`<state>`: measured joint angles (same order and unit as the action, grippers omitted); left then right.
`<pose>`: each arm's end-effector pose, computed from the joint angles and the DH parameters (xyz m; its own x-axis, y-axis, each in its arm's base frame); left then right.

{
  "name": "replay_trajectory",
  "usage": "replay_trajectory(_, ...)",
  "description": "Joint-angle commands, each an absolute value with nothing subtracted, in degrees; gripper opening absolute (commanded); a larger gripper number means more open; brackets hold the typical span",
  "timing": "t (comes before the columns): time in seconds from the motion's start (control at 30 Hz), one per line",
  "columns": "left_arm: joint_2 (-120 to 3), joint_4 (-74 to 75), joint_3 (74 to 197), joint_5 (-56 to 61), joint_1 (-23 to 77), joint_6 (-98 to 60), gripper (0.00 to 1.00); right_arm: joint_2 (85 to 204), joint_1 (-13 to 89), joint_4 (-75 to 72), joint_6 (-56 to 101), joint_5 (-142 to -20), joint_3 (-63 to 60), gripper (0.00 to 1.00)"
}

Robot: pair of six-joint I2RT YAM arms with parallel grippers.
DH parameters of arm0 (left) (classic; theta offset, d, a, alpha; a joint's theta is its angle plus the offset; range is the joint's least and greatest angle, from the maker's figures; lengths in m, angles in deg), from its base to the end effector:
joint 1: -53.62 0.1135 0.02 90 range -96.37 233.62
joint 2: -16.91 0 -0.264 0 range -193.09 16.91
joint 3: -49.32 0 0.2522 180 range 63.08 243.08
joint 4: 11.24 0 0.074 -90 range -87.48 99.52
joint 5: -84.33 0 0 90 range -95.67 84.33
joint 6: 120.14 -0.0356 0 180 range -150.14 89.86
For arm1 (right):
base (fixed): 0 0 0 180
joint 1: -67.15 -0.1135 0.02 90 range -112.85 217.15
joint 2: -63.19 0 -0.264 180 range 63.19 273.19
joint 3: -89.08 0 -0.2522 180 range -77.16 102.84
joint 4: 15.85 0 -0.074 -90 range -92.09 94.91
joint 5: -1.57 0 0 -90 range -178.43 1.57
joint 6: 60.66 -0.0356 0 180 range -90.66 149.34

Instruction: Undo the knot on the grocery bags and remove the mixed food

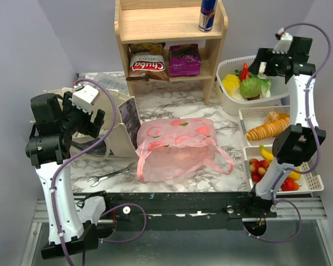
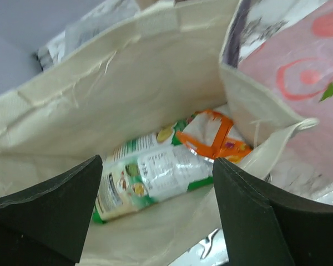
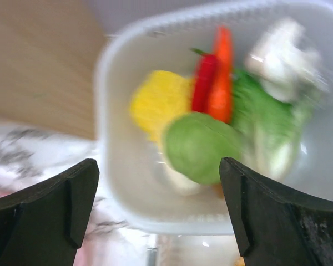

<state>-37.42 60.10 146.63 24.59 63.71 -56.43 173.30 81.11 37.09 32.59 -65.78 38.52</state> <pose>0.1437 0.0073 0.4501 -0.2929 0.3364 -0.8950 0.4629 0.8689 0.1751 0.4281 -0.0923 0.3857 -0.5313 0.0782 -0.8436 -0.1189 0.9790 0.1656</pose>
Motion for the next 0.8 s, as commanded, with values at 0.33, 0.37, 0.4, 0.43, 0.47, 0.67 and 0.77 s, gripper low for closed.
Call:
replay_trajectory(0.33, -33.57, 85.68, 136.27, 33.86, 67.41, -80.2, 0.67, 154.11, 39.98, 40.89, 32.51, -50.25, 34.21, 0.96)
replay_trajectory(0.37, -33.18, 86.47, 134.97, 34.77, 66.26, -80.54, 0.67, 154.51, 37.86, 40.73, 32.24, -51.43, 34.2, 0.96)
replay_trajectory(0.4, -32.71, 86.77, 134.05, 35.94, 65.15, -80.7, 0.67, 155.08, 35.69, 40.32, 31.94, -53.23, 34.2, 0.96)
replay_trajectory(0.43, -32.23, 86.39, 133.15, 36.91, 63.76, -80.1, 0.68, 155.85, 34.12, 39.91, 31.89, -54.39, 34.19, 0.96)
replay_trajectory(0.47, -31.68, 85.92, 132.43, 38.16, 62.09, -79.22, 0.69, 156.62, 32.19, 39.42, 31.89, -55.51, 34.39, 0.95)
replay_trajectory(0.67, -28.17, 82.55, 128.43, 39.14, 53.8, -75.67, 0.76, 163.58, 21.24, 37.23, 31.05, -58.39, 40.58, 0.96)
replay_trajectory(0.77, -26.16, 82.54, 127.35, 37.43, 53.8, -76.13, 0.82, 166.57, 15.11, 36.67, 31.68, -61.61, 41.94, 0.97)
